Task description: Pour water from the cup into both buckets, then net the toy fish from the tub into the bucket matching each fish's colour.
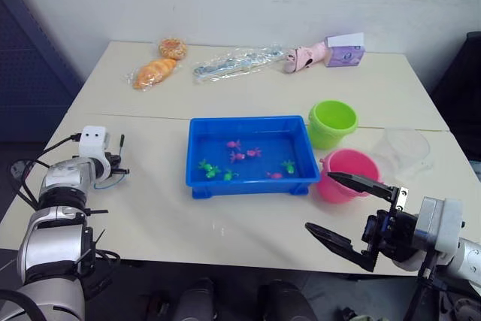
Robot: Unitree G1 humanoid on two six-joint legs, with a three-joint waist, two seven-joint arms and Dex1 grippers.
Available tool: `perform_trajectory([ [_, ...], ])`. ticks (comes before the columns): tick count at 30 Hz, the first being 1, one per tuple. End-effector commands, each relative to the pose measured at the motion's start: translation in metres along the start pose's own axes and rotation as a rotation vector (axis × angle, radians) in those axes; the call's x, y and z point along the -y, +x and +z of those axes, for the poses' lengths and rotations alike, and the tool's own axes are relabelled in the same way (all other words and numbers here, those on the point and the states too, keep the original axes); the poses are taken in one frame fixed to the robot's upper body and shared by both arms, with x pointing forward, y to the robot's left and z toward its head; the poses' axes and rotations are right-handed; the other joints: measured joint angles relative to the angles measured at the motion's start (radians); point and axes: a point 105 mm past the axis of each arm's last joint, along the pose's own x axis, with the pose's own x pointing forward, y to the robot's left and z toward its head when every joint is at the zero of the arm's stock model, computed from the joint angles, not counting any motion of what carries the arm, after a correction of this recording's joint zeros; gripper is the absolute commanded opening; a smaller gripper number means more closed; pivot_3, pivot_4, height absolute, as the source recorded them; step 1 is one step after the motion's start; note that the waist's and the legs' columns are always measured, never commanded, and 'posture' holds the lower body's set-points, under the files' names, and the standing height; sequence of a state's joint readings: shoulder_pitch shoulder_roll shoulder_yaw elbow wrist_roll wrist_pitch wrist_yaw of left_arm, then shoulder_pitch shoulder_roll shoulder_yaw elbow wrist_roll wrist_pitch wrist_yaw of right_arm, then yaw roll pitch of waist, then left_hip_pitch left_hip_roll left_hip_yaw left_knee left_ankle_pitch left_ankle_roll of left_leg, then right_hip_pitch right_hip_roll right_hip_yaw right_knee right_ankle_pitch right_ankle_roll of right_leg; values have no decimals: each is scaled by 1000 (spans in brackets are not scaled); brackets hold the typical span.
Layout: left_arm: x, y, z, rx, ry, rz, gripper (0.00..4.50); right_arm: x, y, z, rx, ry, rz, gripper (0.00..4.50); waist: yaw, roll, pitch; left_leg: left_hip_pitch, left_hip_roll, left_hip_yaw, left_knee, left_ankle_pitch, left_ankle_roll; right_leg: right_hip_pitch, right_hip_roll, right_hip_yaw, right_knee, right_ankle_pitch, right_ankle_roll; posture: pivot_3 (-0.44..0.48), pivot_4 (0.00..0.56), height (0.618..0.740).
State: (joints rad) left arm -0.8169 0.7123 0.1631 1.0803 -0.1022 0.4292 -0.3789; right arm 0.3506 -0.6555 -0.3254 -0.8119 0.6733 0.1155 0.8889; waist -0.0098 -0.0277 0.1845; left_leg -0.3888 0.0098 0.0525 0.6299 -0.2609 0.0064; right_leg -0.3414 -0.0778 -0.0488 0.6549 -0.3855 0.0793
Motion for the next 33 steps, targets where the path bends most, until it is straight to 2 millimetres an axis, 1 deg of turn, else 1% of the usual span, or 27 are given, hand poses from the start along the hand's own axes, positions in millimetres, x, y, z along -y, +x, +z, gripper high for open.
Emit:
perform_trajectory([
  [1,-13,-23,42,178,-3,-94,37,-3,0,15,21,-34,14,4500,0,-4,2,-1,0,0,0,1,-1,-1,0,0,0,0,0,0,150,740],
  [2,-8,-35,64,261,41,-183,37,-4,-1,17,13,-30,24,4500,1,-4,2,-2,1,0,0,1,-1,-2,0,-1,0,0,0,0,150,740],
  [3,-3,-47,80,325,89,-261,37,-4,-2,18,8,-27,32,4500,4,-5,2,-2,1,0,0,1,-2,-1,0,-1,0,0,0,0,150,740],
  [4,1,-55,89,363,124,-309,37,-3,-2,19,4,-25,38,4500,6,-6,3,-3,0,0,1,1,-1,-2,0,-1,0,0,0,0,150,740],
  [6,26,-81,109,471,278,-522,37,-3,0,25,1,-8,76,4500,8,-6,3,-3,0,0,1,0,-1,0,-1,-1,-2,0,-1,0,150,740],
  [7,36,-91,114,499,339,-600,37,-2,1,27,-1,-3,92,4500,9,-6,3,-3,0,0,1,-1,0,0,-1,-1,-3,1,-1,0,150,740],
  [8,56,-106,119,555,447,-738,37,-1,4,29,-12,6,115,4500,10,-6,3,-3,-1,0,2,-1,0,0,-2,-1,-3,1,-1,0,150,740],
  [9,77,-120,118,592,564,-872,37,0,7,30,-35,14,147,4500,11,-5,3,-3,-1,0,2,-1,1,1,-2,-1,-4,1,-2,0,150,740],
  [10,92,-129,114,608,653,-975,37,1,9,29,-59,18,168,4500,11,-5,4,-3,-1,-1,2,-1,1,2,-3,-1,-6,1,-2,0,150,740],
  [11,106,-134,107,581,750,-1060,37,4,12,28,-84,27,178,4500,11,-5,4,-3,-1,-1,2,-1,2,2,-3,-1,-8,1,-2,0,150,740],
  [13,130,-139,90,498,938,-1196,37,12,18,24,-148,46,180,4500,7,-4,4,-3,-1,-1,1,-1,2,3,-3,-1,-10,1,-3,0,150,740],
  [15,153,-141,78,440,1083,-1295,37,18,24,21,-194,62,178,4500,6,-2,5,-4,-1,-1,1,-1,3,2,-3,-1,-10,1,-3,0,150,740],
  [17,174,-142,72,424,1184,-1348,37,19,31,16,-236,103,191,4500,4,-2,5,-5,0,-1,1,-1,4,1,-2,-1,-10,1,-3,0,150,740],
  [18,180,-143,70,424,1218,-1366,37,18,33,14,-249,120,203,4500,3,-2,5,-6,0,-1,1,-1,4,0,-2,-1,-10,1,-3,0,150,740],
  [21,219,-155,69,451,1287,-1458,37,22,46,10,-265,143,176,4500,3,-1,6,-11,0,-2,4,1,4,-3,0,-3,-8,1,-2,0,150,740],
  [23,235,-156,67,444,1327,-1466,37,23,52,8,-272,148,167,4500,6,0,6,-16,0,-4,9,0,6,-4,0,-5,-8,2,-2,0,150,740],
  [26,256,-163,66,477,1348,-1514,37,20,62,2,-290,186,187,4500,7,0,6,-17,0,-4,13,-1,8,-3,0,-5,-8,2,-2,0,150,740],
  [30,272,-170,68,508,1346,-1552,37,21,76,-2,-302,200,195,4500,2,1,7,-18,0,-4,17,-3,11,-2,0,-5,-8,2,0,0,150,740],
  [33,278,-172,68,513,1350,-1553,37,24,80,-6,-331,209,184,4500,5,2,7,-18,0,-4,17,-3,11,-2,0,-5,-8,3,0,0,150,740],
])
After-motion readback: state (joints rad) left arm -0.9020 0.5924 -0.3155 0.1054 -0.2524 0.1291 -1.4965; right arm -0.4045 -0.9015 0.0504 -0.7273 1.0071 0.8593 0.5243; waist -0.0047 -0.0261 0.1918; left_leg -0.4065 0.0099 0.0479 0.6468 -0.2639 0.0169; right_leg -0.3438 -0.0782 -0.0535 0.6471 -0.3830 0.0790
